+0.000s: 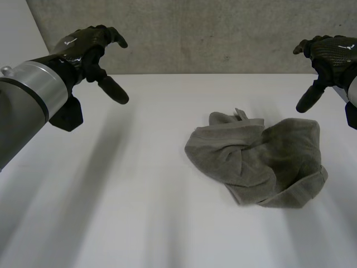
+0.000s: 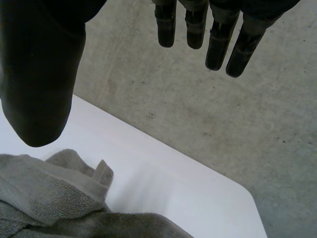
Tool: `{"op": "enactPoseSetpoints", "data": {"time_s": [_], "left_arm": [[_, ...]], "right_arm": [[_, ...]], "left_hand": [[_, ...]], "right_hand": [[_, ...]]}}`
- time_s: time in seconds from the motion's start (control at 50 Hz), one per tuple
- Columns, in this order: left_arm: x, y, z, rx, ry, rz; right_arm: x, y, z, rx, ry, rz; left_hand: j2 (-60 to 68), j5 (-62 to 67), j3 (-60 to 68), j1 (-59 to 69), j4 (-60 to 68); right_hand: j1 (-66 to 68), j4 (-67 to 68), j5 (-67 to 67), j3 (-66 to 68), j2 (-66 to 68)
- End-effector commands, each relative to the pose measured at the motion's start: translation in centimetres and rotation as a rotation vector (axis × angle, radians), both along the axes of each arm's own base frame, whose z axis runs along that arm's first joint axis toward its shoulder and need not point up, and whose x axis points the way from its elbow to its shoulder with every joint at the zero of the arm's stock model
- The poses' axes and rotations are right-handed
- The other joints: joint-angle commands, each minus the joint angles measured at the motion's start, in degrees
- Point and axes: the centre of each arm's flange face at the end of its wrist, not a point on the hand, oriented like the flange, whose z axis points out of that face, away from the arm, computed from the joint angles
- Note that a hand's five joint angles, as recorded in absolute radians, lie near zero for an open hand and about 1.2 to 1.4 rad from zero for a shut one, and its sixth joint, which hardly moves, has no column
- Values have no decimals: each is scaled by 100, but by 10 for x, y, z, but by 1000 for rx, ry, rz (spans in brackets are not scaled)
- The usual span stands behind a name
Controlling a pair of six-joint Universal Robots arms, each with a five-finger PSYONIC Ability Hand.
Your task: Fold the towel.
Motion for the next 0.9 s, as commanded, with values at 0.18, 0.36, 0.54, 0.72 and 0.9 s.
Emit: {"op": "enactPoseSetpoints", "data": {"time_s": [0.18, 0.36, 0.54, 0.72, 0.9], "left_arm": [[0, 2, 3, -9, 4, -2], [0, 2, 0, -4, -1, -7], [-3, 1, -7, 11, -6, -19], [-28, 2, -41, 39, -47, -202], [-71, 17, -105, 33, -219, -434]], "right_arm": [[1, 0, 1, -8, -2, 19], [0, 0, 2, -9, -2, 14], [0, -1, 3, -21, 15, 18], [9, 23, -38, 13, 478, 249], [1, 57, -102, 145, 789, 437]], "left_hand": [[-173, -38, -219, -256, -245], [-106, 29, -151, -188, -178], [62, 197, 16, -21, -10], [-38, 97, -84, -121, -110], [-173, -38, -219, -256, -245]], "right_hand": [[-300, -449, -329, -405, -379], [-300, -449, -329, -405, -379], [-300, -449, -329, -405, -379], [-300, -449, -329, -405, -379], [-300, -449, -329, -405, -379]]}}
